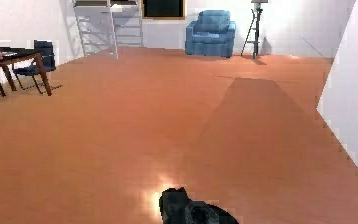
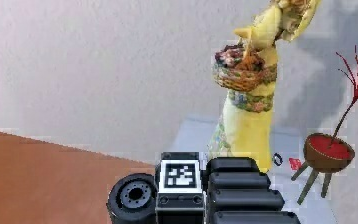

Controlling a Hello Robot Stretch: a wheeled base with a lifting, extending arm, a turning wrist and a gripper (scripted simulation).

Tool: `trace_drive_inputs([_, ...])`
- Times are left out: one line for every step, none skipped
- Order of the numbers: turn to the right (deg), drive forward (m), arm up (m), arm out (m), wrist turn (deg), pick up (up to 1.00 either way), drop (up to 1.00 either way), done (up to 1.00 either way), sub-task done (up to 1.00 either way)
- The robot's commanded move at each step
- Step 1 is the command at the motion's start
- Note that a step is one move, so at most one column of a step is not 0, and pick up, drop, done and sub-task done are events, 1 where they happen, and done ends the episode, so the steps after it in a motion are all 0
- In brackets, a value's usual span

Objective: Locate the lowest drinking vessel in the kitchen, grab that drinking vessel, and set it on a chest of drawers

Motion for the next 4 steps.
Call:
trace_drive_inputs([-39.0, 0.00, 0.00, 0.00, 0.0, 0.00, 0.00, 0.00, 0.00])
trace_drive_inputs([45.0, 0.00, 0.00, 0.00, 0.0, 0.00, 0.00, 0.00, 0.00])
trace_drive_inputs([45.0, 0.00, 0.00, 0.00, 0.0, 0.00, 0.00, 0.00, 0.00])
trace_drive_inputs([45.0, 0.00, 0.00, 0.00, 0.0, 0.00, 0.00, 0.00, 0.00])
